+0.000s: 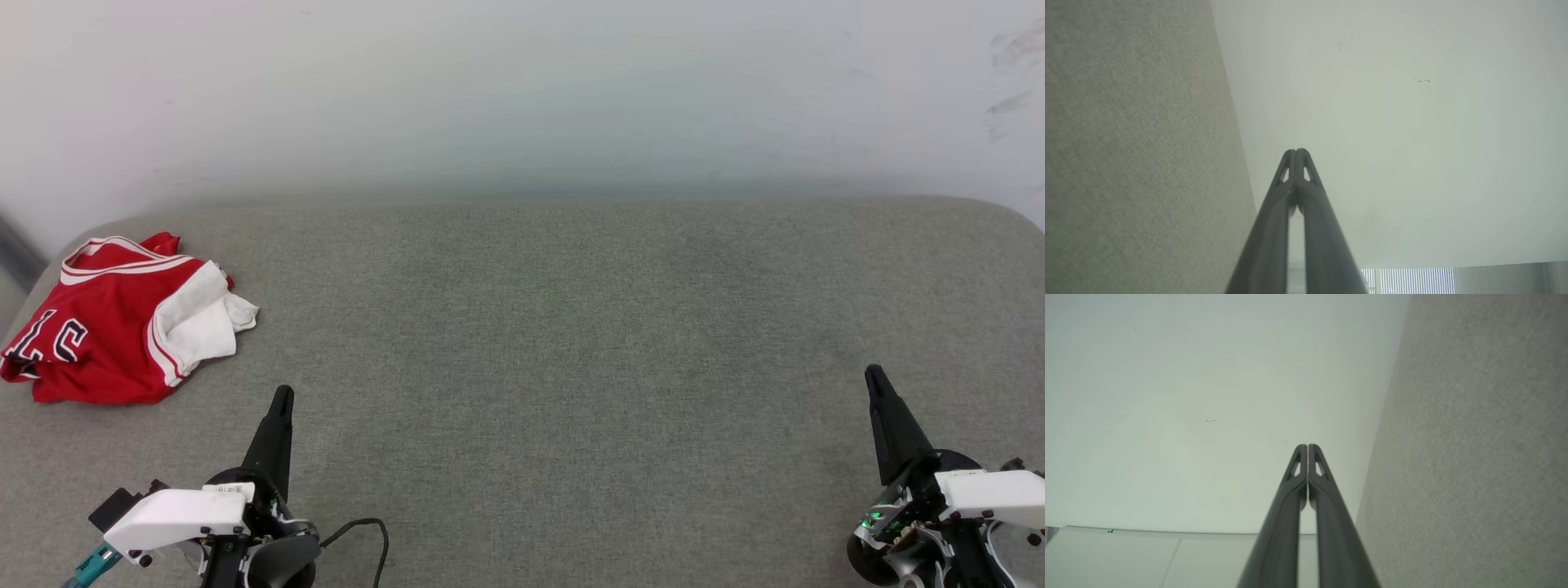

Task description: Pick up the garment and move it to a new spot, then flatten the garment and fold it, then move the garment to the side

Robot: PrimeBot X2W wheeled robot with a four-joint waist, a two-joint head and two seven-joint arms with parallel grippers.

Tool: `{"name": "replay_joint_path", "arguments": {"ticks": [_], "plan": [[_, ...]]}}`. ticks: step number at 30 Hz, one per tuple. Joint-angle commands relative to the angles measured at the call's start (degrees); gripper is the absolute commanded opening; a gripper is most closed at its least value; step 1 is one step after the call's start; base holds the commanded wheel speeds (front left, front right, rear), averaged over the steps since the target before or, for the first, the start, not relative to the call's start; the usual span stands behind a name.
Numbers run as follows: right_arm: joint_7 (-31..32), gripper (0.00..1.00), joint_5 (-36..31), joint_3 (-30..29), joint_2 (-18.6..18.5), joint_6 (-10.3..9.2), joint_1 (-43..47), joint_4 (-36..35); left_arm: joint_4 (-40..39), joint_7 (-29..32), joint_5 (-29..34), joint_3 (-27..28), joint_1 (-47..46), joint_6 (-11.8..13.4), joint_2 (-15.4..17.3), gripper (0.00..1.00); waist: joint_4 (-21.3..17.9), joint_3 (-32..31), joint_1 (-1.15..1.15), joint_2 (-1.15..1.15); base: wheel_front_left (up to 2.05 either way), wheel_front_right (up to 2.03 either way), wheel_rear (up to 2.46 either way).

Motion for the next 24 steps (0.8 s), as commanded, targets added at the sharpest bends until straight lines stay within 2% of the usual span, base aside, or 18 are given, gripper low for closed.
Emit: {"name": "replay_joint_path", "arguments": {"ticks": [1, 24], "plan": [[0.05, 0.0, 0.21, 0.08, 0.2, -0.02, -0.62, 0.08, 0.03, 0.09, 0.08, 0.12, -0.45, -0.17, -0.05, 0.0, 0.0, 0.0, 0.0, 0.0, 0.0, 0.0, 0.0], [0.05, 0.0, 0.21, 0.09, 0.2, -0.02, -0.62, 0.08, 0.03, 0.08, 0.07, 0.11, -0.45, -0.17, -0.05, 0.0, 0.0, 0.0, 0.0, 0.0, 0.0, 0.0, 0.0]]}}
